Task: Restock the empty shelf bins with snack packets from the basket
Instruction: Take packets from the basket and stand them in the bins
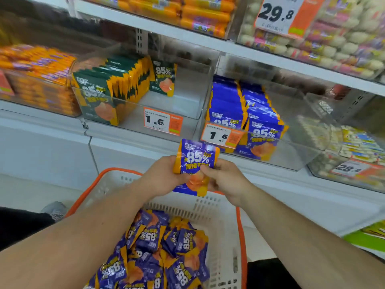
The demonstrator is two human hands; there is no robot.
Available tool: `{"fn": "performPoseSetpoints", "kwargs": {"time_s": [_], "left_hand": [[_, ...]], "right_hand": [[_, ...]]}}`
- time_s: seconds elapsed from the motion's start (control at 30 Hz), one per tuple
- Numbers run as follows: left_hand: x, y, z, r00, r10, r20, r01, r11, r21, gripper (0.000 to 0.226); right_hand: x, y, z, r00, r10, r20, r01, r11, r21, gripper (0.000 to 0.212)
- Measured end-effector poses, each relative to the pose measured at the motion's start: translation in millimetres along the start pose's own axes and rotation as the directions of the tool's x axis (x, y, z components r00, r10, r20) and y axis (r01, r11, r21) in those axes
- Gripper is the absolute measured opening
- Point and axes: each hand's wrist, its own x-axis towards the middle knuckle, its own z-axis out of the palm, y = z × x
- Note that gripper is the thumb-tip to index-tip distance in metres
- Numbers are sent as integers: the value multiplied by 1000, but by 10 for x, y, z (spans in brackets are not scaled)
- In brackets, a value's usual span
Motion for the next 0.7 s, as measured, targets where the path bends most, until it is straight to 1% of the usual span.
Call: {"fn": "performPoseSetpoints", "kwargs": {"time_s": [0.03, 0.07, 0.1, 0.13, 0.17, 0.2, 0.23, 0.27, 0.3, 0.37, 0.43, 0.47, 0.5, 0.53, 0.57, 0.63, 0.7], "left_hand": [[8, 73, 18, 1000, 21, -7, -21, 1000, 0, 16], [20, 140, 33, 999, 43, -8, -43, 999, 11, 18], [37, 198, 47, 998, 62, -4, -62, 998, 28, 17], [52, 256, 56, 997, 78, -2, -78, 996, 41, 16], [67, 314, 68, 995, 97, 0, -96, 994, 57, 20], [84, 383, 81, 993, 115, 3, -115, 991, 69, 24], [105, 459, 97, 990, 141, 9, -142, 986, 82, 28], [130, 534, 119, 985, 169, 14, -170, 980, 99, 31], [161, 606, 145, 981, 195, 12, -195, 973, 120, 32], [232, 728, 196, 969, 242, -48, -234, 964, 126, 29], [305, 817, 215, 930, 324, -176, -311, 946, 95, 30], [343, 853, 215, 891, 377, -254, -350, 925, 146, 37], [389, 875, 212, 849, 420, -321, -353, 903, 246, 50], [432, 887, 205, 818, 437, -374, -319, 886, 338, 65], [459, 903, 189, 817, 413, -403, -257, 886, 386, 78], [505, 914, 180, 853, 329, -404, -150, 897, 415, 94], [553, 881, 207, 872, 296, -389, -115, 898, 425, 101]], "right_hand": [[-51, -66, -61, 999, -33, -41, 31, 999, -39, 12], [-96, -138, -128, 988, -93, -125, 78, 989, -124, 16], [-136, -207, -206, 957, -190, -218, 132, 959, -252, 24], [-177, -283, -274, 912, -297, -283, 177, 907, -382, 31], [-226, -357, -342, 865, -403, -299, 221, 841, -494, 38], [-274, -429, -392, 832, -482, -274, 256, 773, -581, 41], [-322, -499, -431, 815, -531, -233, 273, 706, -654, 42], [-348, -549, -470, 810, -550, -202, 264, 651, -712, 41], [-362, -596, -508, 806, -560, -191, 253, 619, -743, 38], [-387, -696, -602, 775, -592, -219, 275, 629, -727, 26], [-414, -817, -761, 698, -657, -285, 313, 637, -704, 18], [-424, -881, -868, 650, -688, -322, 309, 626, -716, 16], [-439, -943, -980, 606, -716, -346, 298, 608, -736, 15], [-462, -1004, -1084, 566, -743, -357, 290, 585, -758, 15], [-483, -1053, -1180, 535, -766, -355, 281, 558, -781, 16], [-491, -1110, -1330, 495, -799, -340, 247, 505, -827, 18], [-469, -1120, -1413, 479, -815, -325, 211, 466, -859, 18]]}}
